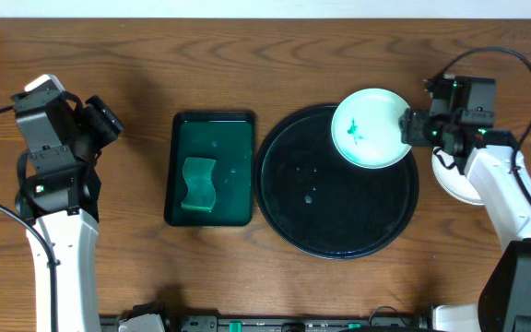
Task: Clean dirty plates on tray and stack at the side
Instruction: 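Open the right gripper and lift it away from the stack, then grasp the green-stained pale plate rim with right gripper, pull to tray center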
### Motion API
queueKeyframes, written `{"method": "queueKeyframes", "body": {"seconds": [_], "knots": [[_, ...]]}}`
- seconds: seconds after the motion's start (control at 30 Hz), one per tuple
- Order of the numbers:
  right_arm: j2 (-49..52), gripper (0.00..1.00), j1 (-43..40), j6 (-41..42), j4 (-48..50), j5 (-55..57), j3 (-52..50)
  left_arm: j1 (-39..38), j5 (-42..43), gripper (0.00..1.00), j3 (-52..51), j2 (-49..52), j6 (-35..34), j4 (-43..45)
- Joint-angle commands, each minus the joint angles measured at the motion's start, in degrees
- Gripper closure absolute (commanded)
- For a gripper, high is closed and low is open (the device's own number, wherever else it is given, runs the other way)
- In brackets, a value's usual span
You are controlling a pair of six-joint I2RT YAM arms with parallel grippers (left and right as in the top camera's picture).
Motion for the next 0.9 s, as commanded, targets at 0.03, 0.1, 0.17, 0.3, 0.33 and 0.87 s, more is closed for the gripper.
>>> {"method": "queueKeyframes", "body": {"seconds": [0.03,0.1,0.17,0.3,0.33,0.87], "knots": [[1.4,0.34,0.39,-3.5,1.62,2.27,0.87,0.2,-0.52,0.2,0.07,0.02,-0.07,-0.13],[2.36,0.33,0.39,-3.78,2.14,3.82,0.87,0.2,-0.52,0.2,0.04,0.02,-0.07,-0.13],[4.0,0.33,0.39,-5.81,2.78,4.13,0.87,0.2,-0.52,0.2,0.04,0.02,-0.07,-0.13],[7.76,0.36,0.35,-7.15,3.89,5.22,0.87,0.2,-0.52,0.2,0.07,0.02,-0.07,-0.13],[8.76,0.39,0.31,-7.08,4.0,6.73,0.87,0.2,-0.52,0.2,0.04,0.02,-0.07,-0.13],[6.71,0.99,0.35,-0.48,4.85,0.15,0.9,0.2,-0.52,0.2,0.04,0.02,-0.07,-0.13]]}}
